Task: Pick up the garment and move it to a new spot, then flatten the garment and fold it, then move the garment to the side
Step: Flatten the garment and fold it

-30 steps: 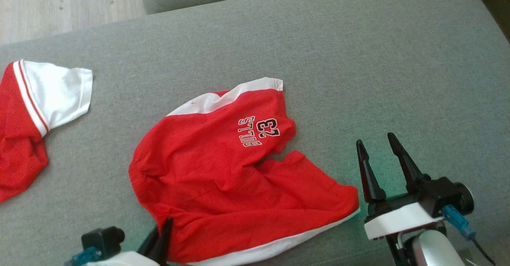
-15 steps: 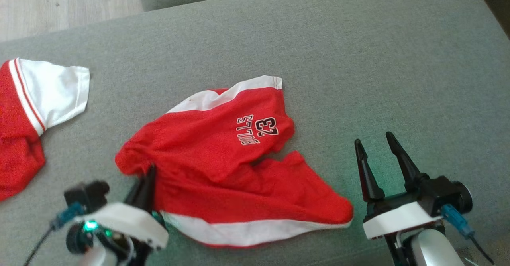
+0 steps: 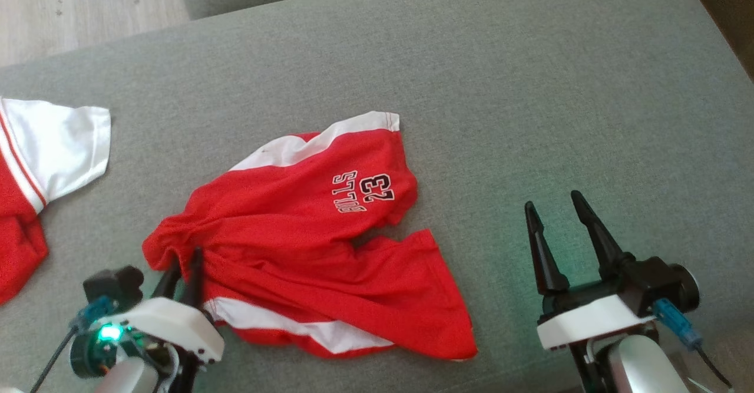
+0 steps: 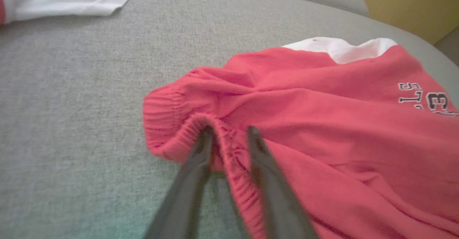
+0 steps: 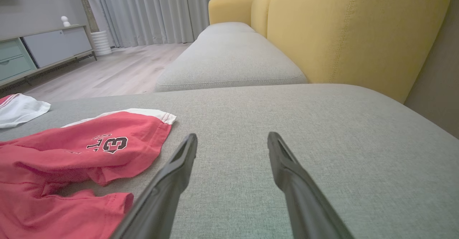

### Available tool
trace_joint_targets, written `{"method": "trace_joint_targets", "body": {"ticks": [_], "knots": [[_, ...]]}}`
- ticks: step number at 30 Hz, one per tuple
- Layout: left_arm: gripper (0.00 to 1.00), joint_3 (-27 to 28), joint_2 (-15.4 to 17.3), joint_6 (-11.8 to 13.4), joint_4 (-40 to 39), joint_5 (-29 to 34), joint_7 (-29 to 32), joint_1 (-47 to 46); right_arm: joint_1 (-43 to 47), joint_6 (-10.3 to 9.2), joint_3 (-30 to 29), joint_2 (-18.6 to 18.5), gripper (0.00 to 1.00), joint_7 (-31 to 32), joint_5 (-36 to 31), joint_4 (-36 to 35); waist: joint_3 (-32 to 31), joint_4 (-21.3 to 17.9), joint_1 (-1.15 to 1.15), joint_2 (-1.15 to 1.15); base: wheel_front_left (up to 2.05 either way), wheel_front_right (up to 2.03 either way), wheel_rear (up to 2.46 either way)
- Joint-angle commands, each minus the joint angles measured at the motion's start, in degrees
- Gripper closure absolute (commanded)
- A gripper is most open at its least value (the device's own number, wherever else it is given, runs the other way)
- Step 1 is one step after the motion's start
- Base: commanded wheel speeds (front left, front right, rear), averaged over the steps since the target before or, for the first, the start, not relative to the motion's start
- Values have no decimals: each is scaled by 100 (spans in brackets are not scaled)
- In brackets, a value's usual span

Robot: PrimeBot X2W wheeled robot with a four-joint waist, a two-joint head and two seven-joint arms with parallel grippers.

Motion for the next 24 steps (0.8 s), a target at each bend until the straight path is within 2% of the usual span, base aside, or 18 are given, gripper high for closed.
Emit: {"method": "trace_joint_targets", "body": {"ticks": [1, 6, 9, 10, 11, 16, 18, 20, 24], "knots": [[0, 193, 101, -94, -176, -37, -157, -12, -71, 43, 66, -23, 0, -37, -55, -183, -37, 30, 0, 0, 0, 0, 0], [0, 208, 89, -37, -436, -18, -412, 327, 14, 43, -61, -23, 0, -37, -132, -183, -150, 165, 0, 0, 0, 0, 0], [0, 204, 176, 134, -696, 74, -484, 601, 52, 43, -94, -23, 0, -37, -182, -188, -244, 305, 0, 0, 0, 0, 0], [0, 164, 315, 299, -895, 217, -439, 749, 66, 43, -96, -23, 0, -37, -202, -188, -295, 401, 0, 0, 0, 0, 0], [0, 164, 315, 299, -895, 217, -439, 749, 66, 43, -96, -23, 0, -37, -202, -188, -295, 401, 0, 0, 0, 0, 0], [0, -1, 673, 669, -1659, 602, -153, 952, 39, 43, -27, -23, 0, -37, -204, -175, -343, 537, 0, 0, 0, 0, 0], [0, -115, 722, 713, -2051, 704, -29, 959, 25, 43, 9, -23, 0, -37, -191, -167, -343, 544, 0, 0, 0, 0, 0], [0, -337, 731, 651, -2399, 846, 123, 861, 13, 43, 42, -23, 0, -37, -178, -171, -311, 535, 0, 0, 0, 0, 0], [0, -1015, 504, 288, -2621, 1180, 523, 313, -45, 43, 136, -23, 0, -37, -152, -165, -188, 427, 0, 0, 0, 0, 0]]}}
